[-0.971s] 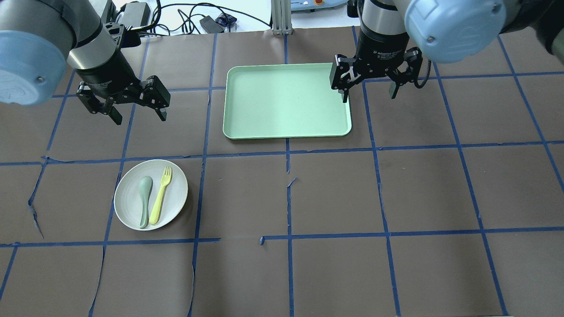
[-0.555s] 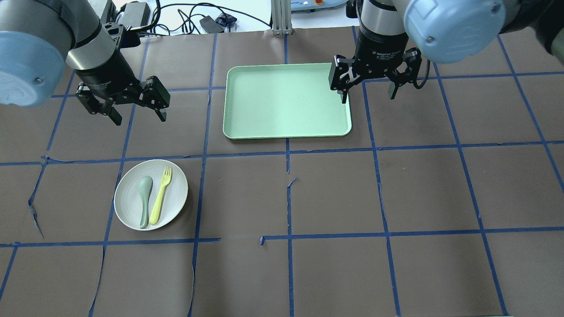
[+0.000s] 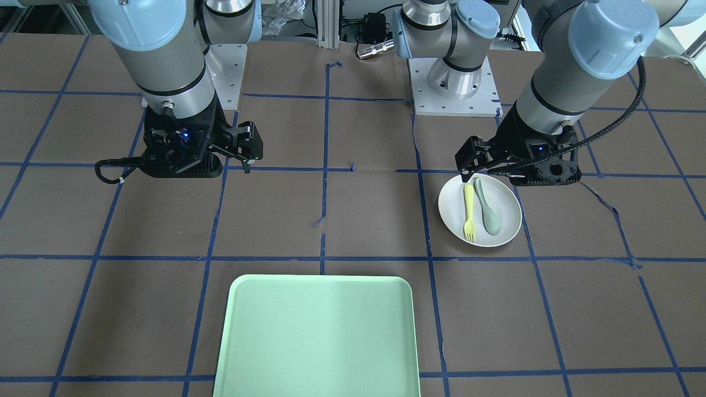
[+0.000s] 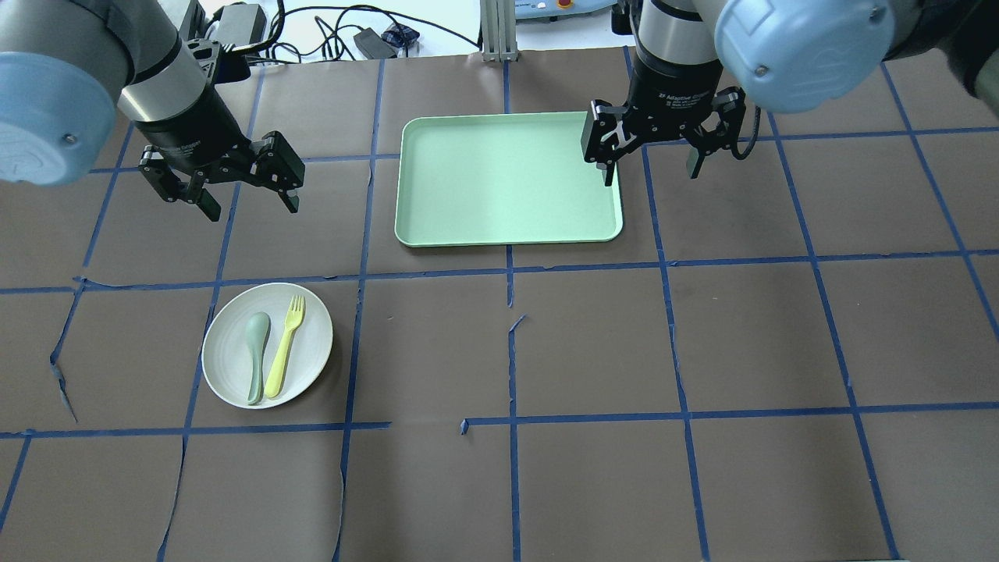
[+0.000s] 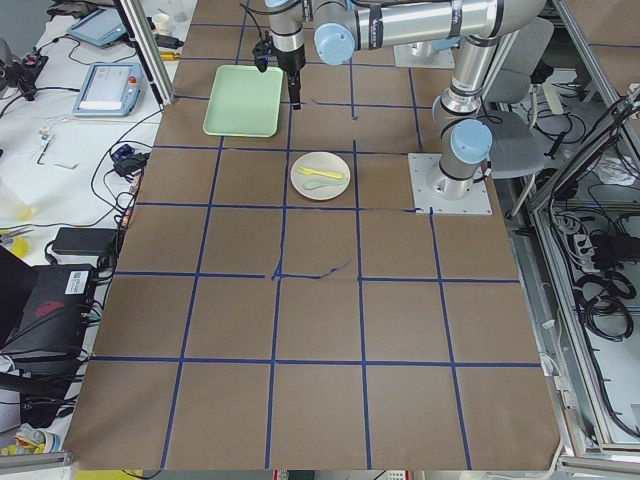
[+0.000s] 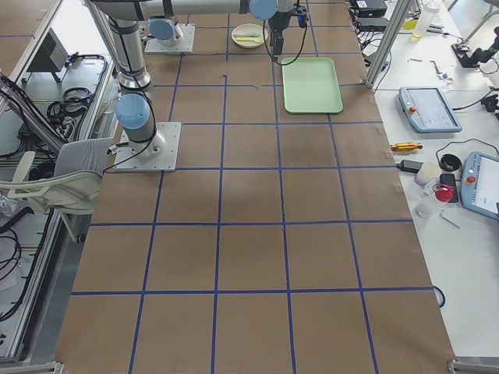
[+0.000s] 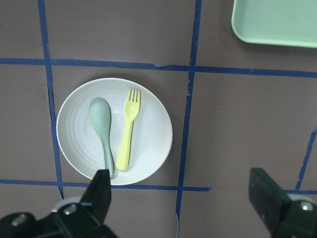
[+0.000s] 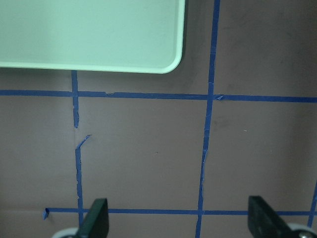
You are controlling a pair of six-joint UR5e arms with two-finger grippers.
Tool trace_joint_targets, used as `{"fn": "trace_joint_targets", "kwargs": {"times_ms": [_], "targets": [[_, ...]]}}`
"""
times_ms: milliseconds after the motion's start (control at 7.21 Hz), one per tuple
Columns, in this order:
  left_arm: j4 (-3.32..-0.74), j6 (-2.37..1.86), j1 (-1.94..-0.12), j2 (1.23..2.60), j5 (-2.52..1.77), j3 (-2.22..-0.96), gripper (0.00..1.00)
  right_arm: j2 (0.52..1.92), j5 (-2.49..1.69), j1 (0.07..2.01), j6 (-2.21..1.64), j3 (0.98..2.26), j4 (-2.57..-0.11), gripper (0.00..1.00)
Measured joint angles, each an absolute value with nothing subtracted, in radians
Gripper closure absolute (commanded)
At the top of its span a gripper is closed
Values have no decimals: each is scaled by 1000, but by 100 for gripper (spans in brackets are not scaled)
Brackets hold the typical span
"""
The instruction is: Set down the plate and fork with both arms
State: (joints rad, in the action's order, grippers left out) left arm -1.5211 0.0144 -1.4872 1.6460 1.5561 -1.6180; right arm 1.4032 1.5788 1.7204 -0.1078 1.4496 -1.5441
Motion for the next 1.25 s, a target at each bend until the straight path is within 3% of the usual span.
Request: {"fn": "trace_joint_targets", "kwargs": {"times_ms": [1248], "targets": [[-1482, -26, -1515, 1650, 1555, -1621, 0, 1401, 1553, 1720, -116, 1457, -1548, 0]]}}
